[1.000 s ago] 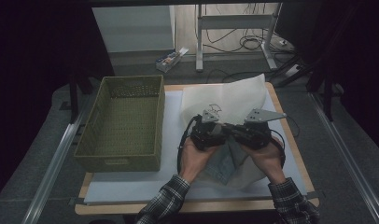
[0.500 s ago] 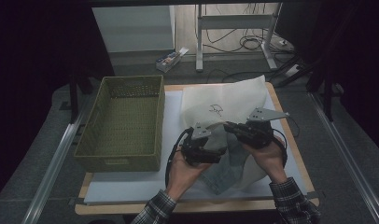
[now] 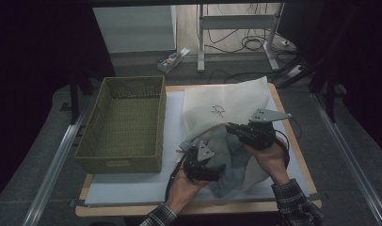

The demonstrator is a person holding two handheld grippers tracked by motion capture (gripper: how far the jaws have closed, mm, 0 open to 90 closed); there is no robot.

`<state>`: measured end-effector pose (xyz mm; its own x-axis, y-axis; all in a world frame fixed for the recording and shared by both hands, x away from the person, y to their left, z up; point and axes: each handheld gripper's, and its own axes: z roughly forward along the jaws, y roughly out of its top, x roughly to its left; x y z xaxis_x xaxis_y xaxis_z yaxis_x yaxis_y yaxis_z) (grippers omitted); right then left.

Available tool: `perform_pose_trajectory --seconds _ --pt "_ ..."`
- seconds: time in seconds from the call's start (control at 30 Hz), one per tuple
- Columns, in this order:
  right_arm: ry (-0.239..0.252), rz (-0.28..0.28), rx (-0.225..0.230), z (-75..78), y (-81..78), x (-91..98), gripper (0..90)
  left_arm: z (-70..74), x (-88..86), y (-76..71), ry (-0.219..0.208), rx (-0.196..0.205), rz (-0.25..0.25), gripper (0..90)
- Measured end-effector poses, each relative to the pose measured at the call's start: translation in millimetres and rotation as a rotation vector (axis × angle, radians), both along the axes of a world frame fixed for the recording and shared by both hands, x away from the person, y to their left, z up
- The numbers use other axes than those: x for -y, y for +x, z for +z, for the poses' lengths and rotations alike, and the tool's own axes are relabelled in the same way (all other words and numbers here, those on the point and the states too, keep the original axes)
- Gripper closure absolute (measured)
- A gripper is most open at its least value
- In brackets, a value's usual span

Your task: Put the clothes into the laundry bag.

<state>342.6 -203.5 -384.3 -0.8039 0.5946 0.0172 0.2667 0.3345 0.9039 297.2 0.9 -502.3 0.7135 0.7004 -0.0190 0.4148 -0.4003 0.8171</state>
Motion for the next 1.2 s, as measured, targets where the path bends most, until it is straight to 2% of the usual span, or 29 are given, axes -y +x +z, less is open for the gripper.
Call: perform_pose_trajectory --seconds 0.03,0.13,0.17,0.2,0.23,0.37,0.4,0.43,0.6,0.77,0.93,1.07,1.2 --pt "0.0 0.0 0.0 -0.1 0.1 0.2 85.6 -2.9 -0.2 0.2 0.007 -0.007 -0.001 29.4" --pt "0.001 -0.001 -0.003 -0.4 0.4 0.1 85.6 -8.7 -1.4 3.2 0.011 -0.074 -0.029 57.2" --pt "0.0 -0.001 -0.001 -0.5 0.5 -0.2 85.6 -8.9 -2.8 4.1 0.001 -0.093 -0.04 68.8" --pt "-0.002 0.0 -0.001 -0.6 0.3 -0.6 85.6 -8.4 -3.9 4.5 -0.007 -0.099 -0.043 79.5" --pt "-0.002 0.0 -0.001 -0.7 0.2 -0.8 85.6 -5.9 -5.9 4.7 -0.02 -0.097 -0.042 84.5" --pt "-0.003 0.001 -0.003 -1.4 0.0 -1.8 85.6 9.5 -10.6 4.4 -0.059 -0.06 -0.027 86.5" --pt "-0.004 0.002 -0.003 -1.6 0.0 -2.1 85.6 13.7 -10.5 4.8 -0.082 -0.048 -0.017 86.6" --pt "-0.004 0.003 -0.003 -1.7 -0.2 -2.5 85.6 17.9 -11.2 6.2 -0.083 -0.038 -0.015 86.6" --pt "-0.008 0.014 0.0 -0.6 -2.9 -5.7 85.7 32.8 -12.0 17.1 -0.143 -0.029 0.024 86.5" --pt "-0.009 0.027 0.003 0.9 -6.3 -9.2 85.8 46.4 -9.5 29.9 -0.179 -0.005 0.063 86.5" --pt "-0.014 0.038 0.009 3.1 -10.2 -12.3 85.8 53.1 -4.4 42.0 -0.186 -0.008 0.091 86.4" --pt "-0.007 0.048 0.006 4.2 -11.8 -13.3 85.9 54.0 -0.4 48.8 -0.176 -0.014 0.107 86.1" --pt "-0.012 0.058 0.006 4.6 -13.4 -15.2 86.0 52.7 -0.1 54.7 -0.187 -0.024 0.128 85.8"
